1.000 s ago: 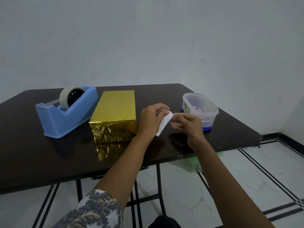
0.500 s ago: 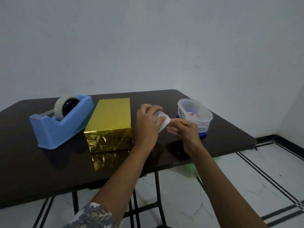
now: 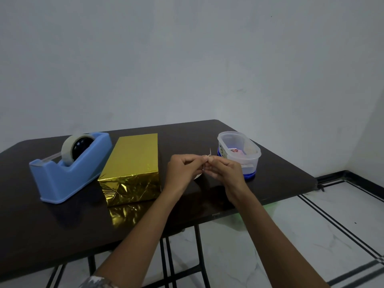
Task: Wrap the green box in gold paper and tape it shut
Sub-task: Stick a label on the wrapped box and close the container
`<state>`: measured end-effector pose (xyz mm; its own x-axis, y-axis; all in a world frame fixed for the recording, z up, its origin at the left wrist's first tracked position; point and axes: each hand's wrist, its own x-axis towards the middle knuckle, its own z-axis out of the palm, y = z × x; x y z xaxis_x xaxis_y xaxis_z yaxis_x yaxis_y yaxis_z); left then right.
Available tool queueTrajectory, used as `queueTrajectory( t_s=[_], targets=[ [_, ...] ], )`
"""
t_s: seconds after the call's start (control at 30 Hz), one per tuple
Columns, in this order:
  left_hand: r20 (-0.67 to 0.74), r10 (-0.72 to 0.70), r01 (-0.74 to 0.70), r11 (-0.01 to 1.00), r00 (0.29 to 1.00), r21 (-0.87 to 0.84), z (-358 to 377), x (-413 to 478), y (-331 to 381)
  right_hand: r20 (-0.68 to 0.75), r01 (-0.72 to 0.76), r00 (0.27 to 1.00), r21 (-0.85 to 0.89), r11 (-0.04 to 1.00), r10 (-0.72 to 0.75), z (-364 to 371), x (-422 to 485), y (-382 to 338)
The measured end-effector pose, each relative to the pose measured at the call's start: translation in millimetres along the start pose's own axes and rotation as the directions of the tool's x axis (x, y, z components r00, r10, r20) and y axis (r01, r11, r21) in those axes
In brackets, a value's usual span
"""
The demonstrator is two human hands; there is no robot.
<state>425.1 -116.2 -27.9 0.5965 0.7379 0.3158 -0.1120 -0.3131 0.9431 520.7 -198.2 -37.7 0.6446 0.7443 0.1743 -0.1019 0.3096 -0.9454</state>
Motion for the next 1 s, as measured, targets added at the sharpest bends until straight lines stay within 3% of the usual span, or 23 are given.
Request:
queueTrajectory(
  t_s=[0.17, 0.33, 0.63, 0.7, 0.77, 0.87, 0.93, 1.0],
  targets=[
    [-0.036, 0.003, -0.001, 0.998, 0.999, 0.060, -3, 0, 8, 0.030, 0.038, 0.999, -0.071, 0.997, -0.036, 2, 0, 0],
    [-0.277, -0.140, 0.113, 0.987, 0.951, -0.114, -7, 9, 26, -0.079, 0.007, 0.997, 0.037, 0.999, -0.004, 1, 2, -3],
    [-0.582, -0.038, -0.046, 0.991, 0.812, -0.129, -68, 40, 74, -0.221, -0.117, 0.966, 0.077, 0.990, 0.131, 3, 1, -6],
    [-0.537, -0.031, 0.003, 0.999, 0.843, -0.053, -80, 46, 75, -0.243, -0.135, 0.957, 0.112, 0.985, 0.158, 3, 1, -7],
    [-0.422, 0.010, 0.064, 0.985, 0.906, 0.162, -77, 45, 71, -0.251, -0.146, 0.950, 0.176, 0.974, 0.188, 5, 1, -11],
    [-0.213, 0.192, 0.002, 0.739, 0.958, 0.673, -60, 43, 59, -0.262, -0.138, 0.939, 0.310, 0.940, 0.224, 13, 2, -21],
    [-0.048, 0.109, -0.022, 0.564, 0.993, 0.825, -49, 42, 54, -0.243, -0.130, 0.942, 0.376, 0.917, 0.233, 21, 3, -31],
    [-0.020, 0.071, -0.021, 0.529, 0.997, 0.848, -43, 39, 51, -0.215, -0.149, 0.943, 0.413, 0.898, 0.255, 30, 6, -41]
  ],
)
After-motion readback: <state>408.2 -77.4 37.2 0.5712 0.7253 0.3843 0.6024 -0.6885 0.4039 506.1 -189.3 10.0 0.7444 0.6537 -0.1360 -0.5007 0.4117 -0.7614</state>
